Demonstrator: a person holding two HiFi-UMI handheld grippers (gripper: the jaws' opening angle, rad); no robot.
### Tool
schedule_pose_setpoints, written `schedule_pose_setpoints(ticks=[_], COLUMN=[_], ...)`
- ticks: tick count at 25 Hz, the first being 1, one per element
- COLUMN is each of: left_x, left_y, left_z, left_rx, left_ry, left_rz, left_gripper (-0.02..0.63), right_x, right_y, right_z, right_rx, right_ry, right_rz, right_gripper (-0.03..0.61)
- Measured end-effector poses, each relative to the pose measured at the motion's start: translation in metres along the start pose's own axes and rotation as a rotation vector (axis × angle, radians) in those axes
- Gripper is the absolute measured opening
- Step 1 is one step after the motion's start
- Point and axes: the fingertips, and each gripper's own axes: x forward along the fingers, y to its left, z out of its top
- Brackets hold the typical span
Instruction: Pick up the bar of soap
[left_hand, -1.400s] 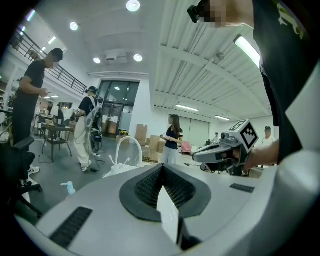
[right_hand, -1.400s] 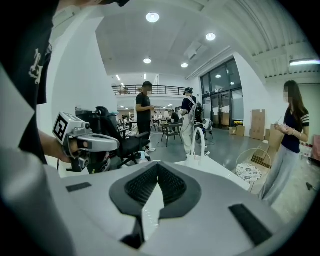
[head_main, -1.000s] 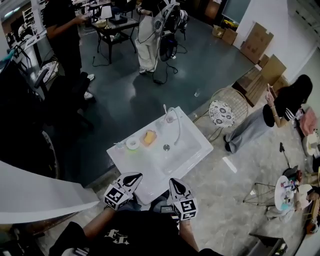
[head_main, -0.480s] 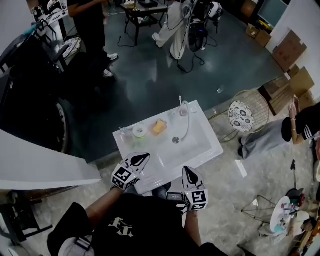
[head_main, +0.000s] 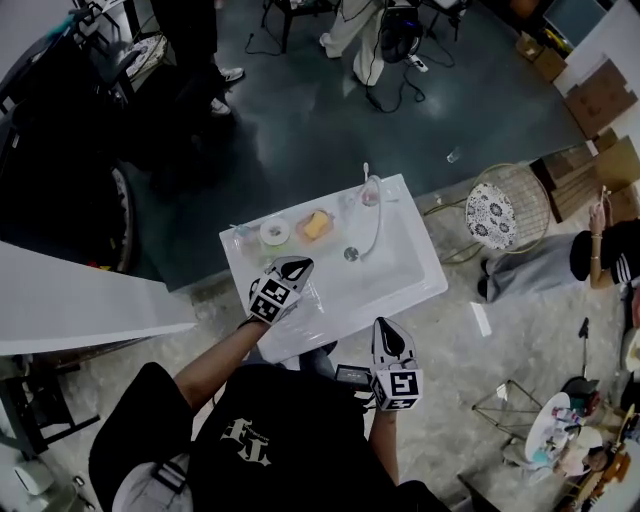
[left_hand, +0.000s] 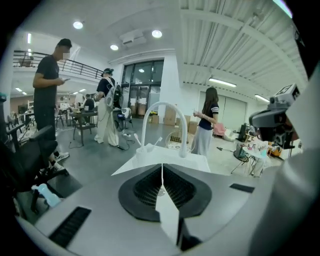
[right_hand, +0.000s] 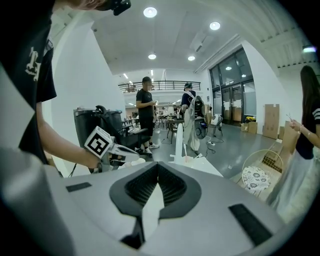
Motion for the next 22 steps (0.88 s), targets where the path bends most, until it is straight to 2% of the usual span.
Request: schedule_pose_setpoints(ticks=[7,13,18,20,22], left_x=[0.077,0.139,0.180,0.192,0.201], left_y=[0.029,0.062,0.097,0.103,0.107], left_z=[-0.019,-0.040,-0.062,-0.069,-0.075], left_rx=[0.063,0.115,0.043,0.005,-0.001], left_ry=[0.124,0.269,0.405,0.431,0.449], left_rz=[0.069,0.150,0.207,0.201,0.200], left_gripper=[0.012,0.108,0.152,0.160,0.164], right_x=[-0.003,-0.002,-0.001,-0.002,-0.001], right_y=[-0.013,-0.011,-0.020,-0.025,-0.029], right_z=[-0.012,-0.019,-0.032,-0.036,-0.036], right_rx=[0.035,0.043,0.075,0.091,0.113], right_ry=[0.026,0.061,0.087,0.103,0.113], right_rz=[-0.030,-0.046,-0.086,-0.108,-0.130], right_gripper=[0.008,0.008,0.008,0.008,0.008])
